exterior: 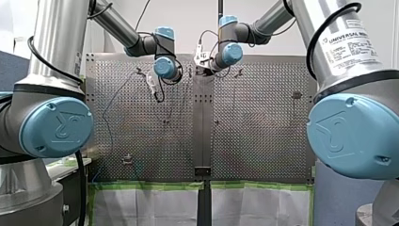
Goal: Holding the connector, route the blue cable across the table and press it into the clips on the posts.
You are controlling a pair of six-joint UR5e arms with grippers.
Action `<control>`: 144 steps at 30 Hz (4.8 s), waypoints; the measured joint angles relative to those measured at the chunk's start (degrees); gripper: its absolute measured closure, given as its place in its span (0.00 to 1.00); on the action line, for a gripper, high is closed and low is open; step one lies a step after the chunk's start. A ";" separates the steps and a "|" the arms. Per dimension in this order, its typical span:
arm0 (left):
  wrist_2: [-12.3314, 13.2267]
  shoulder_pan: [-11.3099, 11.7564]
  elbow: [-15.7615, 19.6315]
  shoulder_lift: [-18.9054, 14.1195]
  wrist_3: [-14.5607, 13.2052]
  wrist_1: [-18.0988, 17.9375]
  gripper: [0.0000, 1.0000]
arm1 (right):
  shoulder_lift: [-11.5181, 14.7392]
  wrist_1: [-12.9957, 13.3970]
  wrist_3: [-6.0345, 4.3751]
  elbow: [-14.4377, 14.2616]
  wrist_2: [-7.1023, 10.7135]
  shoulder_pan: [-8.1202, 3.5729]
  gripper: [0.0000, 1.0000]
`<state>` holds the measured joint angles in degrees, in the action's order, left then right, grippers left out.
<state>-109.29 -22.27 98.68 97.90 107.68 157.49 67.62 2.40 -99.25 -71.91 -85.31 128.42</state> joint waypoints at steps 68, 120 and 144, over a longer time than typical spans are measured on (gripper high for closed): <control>6.09 4.38 -14.19 10.46 -1.15 12.84 0.00 | -3.76 -1.30 -2.14 5.69 4.09 -9.67 1.00; -7.74 -12.61 -12.26 1.49 -8.57 13.94 0.00 | -3.77 -2.04 -1.93 5.59 4.09 -9.90 1.00; -9.51 -12.00 -24.61 12.62 -9.43 15.09 0.00 | -3.77 -2.02 -1.98 5.59 4.09 -10.07 1.00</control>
<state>-118.80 -34.28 74.07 110.51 98.25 172.58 63.85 0.38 -101.22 -66.32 -81.22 118.35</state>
